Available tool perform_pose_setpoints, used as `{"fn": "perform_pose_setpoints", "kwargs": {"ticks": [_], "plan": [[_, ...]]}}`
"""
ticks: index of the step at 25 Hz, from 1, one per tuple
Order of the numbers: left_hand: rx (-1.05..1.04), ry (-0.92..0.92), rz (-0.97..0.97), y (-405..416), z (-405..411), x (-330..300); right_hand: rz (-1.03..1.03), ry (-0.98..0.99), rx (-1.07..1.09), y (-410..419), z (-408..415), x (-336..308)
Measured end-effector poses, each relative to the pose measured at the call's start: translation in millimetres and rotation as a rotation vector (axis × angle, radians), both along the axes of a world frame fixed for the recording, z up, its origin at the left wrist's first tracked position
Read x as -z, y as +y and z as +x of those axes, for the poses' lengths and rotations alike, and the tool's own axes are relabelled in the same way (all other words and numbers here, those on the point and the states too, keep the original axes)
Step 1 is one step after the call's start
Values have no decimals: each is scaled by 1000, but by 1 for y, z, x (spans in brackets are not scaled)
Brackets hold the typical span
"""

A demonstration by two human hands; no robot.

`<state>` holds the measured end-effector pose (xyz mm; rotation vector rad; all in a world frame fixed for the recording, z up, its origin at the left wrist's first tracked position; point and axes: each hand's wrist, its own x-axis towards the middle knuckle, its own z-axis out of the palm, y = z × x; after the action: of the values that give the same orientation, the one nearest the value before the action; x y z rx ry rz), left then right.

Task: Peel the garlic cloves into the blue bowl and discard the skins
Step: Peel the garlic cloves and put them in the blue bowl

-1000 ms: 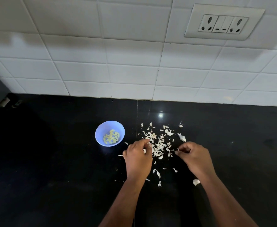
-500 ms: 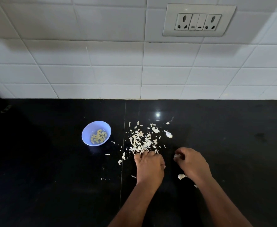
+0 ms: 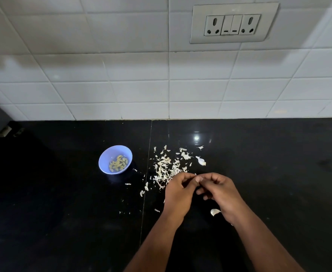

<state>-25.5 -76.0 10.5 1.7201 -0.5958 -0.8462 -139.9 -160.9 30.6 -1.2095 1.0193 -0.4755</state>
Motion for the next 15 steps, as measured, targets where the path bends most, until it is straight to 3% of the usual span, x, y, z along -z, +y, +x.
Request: {"fn": "perform_pose_setpoints", "kwargs": {"ticks": [3, 6, 11, 15], "plan": [[-93, 117, -10, -1, -3, -5, 77, -72, 28, 1, 5, 2], [-97, 148, 41, 1, -6, -7, 78, -50, 42, -3, 5, 4], [-124, 200, 20, 1, -3, -11, 269, -110, 32, -9, 11, 2], [-177, 262, -12, 6, 6, -7, 14, 13, -67, -10, 23, -6]]}}
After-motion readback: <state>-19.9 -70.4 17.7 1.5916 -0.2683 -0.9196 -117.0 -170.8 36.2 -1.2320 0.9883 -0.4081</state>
